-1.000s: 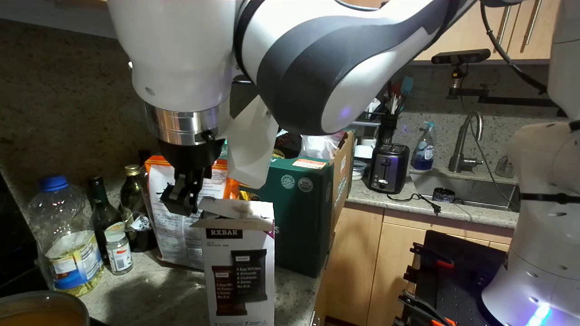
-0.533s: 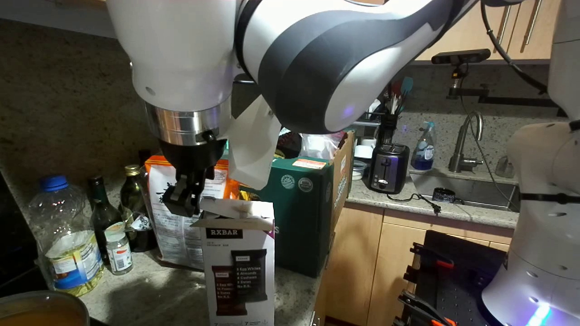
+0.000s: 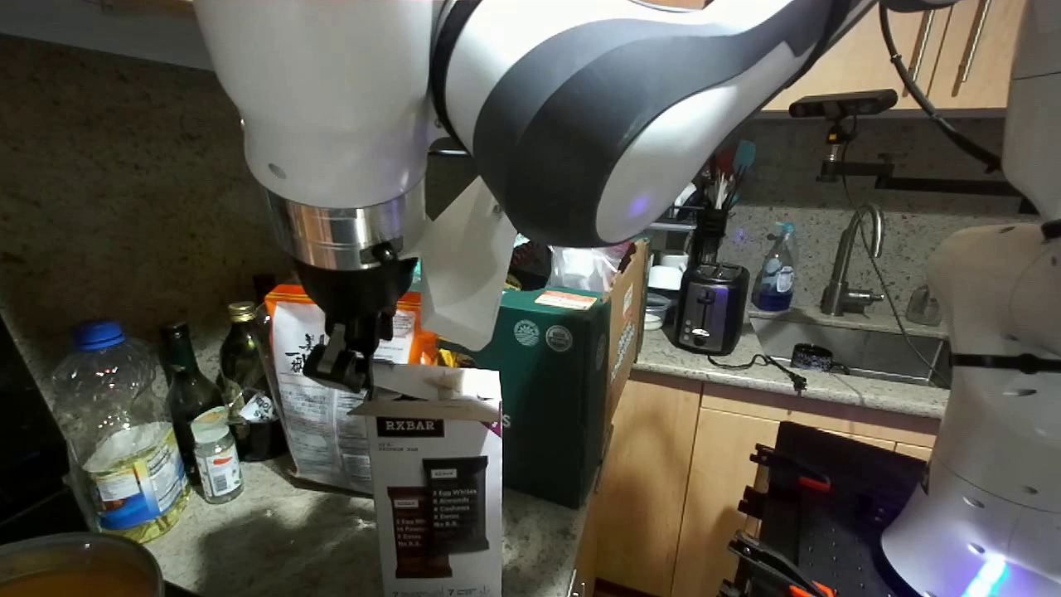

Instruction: Pick up the white box, put it on the table and open it

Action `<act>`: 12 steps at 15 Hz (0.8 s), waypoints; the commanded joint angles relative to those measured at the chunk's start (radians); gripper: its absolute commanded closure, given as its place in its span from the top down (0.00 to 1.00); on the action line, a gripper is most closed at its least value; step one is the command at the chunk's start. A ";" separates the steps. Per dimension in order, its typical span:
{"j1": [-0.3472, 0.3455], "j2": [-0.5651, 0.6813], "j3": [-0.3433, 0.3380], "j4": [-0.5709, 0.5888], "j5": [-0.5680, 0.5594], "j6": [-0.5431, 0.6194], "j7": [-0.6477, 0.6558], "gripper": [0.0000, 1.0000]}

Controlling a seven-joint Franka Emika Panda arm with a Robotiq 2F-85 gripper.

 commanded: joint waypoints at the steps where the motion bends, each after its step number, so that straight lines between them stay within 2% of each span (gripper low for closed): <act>1: 0.001 -0.028 0.008 -0.020 0.015 -0.037 0.031 0.21; 3: 0.004 -0.030 0.011 -0.022 0.017 -0.045 0.036 0.05; 5: 0.008 -0.029 0.014 -0.022 0.020 -0.055 0.043 0.00; 6: 0.009 -0.028 0.017 -0.022 0.022 -0.058 0.048 0.02; 7: 0.010 -0.025 0.020 -0.021 0.026 -0.061 0.050 0.24; 9: 0.008 -0.022 0.023 -0.021 0.034 -0.062 0.056 0.29; 12: 0.010 -0.023 0.023 -0.023 0.050 -0.067 0.055 0.51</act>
